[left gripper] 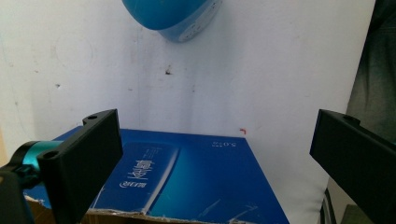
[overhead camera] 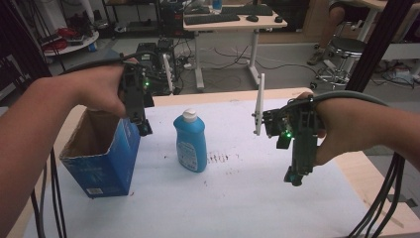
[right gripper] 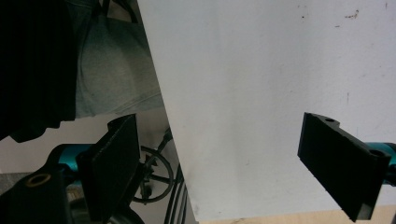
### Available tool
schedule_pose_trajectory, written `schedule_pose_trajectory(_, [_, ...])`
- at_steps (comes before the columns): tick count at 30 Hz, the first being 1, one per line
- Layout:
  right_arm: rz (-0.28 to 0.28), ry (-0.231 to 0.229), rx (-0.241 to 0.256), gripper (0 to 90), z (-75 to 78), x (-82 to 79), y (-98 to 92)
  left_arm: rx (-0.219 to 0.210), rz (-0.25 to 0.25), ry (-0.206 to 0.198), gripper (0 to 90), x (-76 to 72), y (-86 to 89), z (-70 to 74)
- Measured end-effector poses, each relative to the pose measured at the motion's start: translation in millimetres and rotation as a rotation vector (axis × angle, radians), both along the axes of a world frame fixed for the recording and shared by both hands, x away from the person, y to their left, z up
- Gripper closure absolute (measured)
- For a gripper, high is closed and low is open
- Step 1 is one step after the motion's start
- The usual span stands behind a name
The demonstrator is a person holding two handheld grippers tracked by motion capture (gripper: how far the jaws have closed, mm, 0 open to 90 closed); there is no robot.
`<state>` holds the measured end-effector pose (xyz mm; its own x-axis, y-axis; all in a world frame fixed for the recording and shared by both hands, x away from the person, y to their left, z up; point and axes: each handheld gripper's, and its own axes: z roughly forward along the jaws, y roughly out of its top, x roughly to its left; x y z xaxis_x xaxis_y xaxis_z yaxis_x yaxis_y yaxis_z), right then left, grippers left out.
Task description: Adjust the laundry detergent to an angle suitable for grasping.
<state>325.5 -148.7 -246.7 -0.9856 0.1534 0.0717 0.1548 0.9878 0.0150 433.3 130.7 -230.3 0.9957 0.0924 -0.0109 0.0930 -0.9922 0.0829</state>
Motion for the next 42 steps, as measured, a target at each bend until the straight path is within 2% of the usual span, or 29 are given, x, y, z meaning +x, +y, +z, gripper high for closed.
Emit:
schedule_pose_trajectory(5, [-0.008, -0.007, 0.001, 12.3, 3.5, -1.3, -1.3, 0.002, -0.01, -0.002, 2.4, -1.3, -1.2, -0.2])
schedule_pose_trajectory(10, [-0.005, -0.009, 0.002, 12.4, 2.5, -3.1, -1.7, 0.024, -0.006, 0.0, 2.3, -3.3, 0.2, -1.4])
schedule_pose_trajectory(18, [-0.007, -0.009, 0.004, 12.3, 4.8, -3.2, -0.4, 0.02, 0.01, 0.0, 2.4, -1.9, 2.2, -1.2])
schedule_pose_trajectory(23, [0.013, -0.016, 0.003, 12.3, 5.6, -3.3, 0.5, 0.007, 0.01, -0.005, 2.3, -2.6, 0.1, 0.8])
schedule_pose_trajectory(25, [0.014, -0.021, 0.012, 12.3, 5.5, -3.4, -0.5, 0.015, 0.009, -0.004, 2.4, -2.9, -1.4, -0.9])
schedule_pose_trajectory(29, [0.004, -0.016, 0.014, 12.3, 4.3, -4.5, -4.1, 0.024, 0.002, 0.002, 2.3, -2.7, -3.9, -4.1])
schedule_pose_trajectory(33, [-0.026, -0.021, 0.008, 12.3, 2.2, -5.3, -7.9, 0.006, -0.001, -0.003, 2.4, -3.9, -3.4, -0.4])
schedule_pose_trajectory(39, [-0.054, -0.057, 0.064, 12.3, 0.4, -5.2, -6.0, 0.012, -0.007, -0.005, 2.4, -4.7, -1.7, 0.8])
schedule_pose_trajectory(42, [-0.075, -0.082, 0.135, 12.4, 0.3, -3.6, -4.4, 0.015, -0.008, -0.005, 2.4, -5.1, -0.4, -0.2])
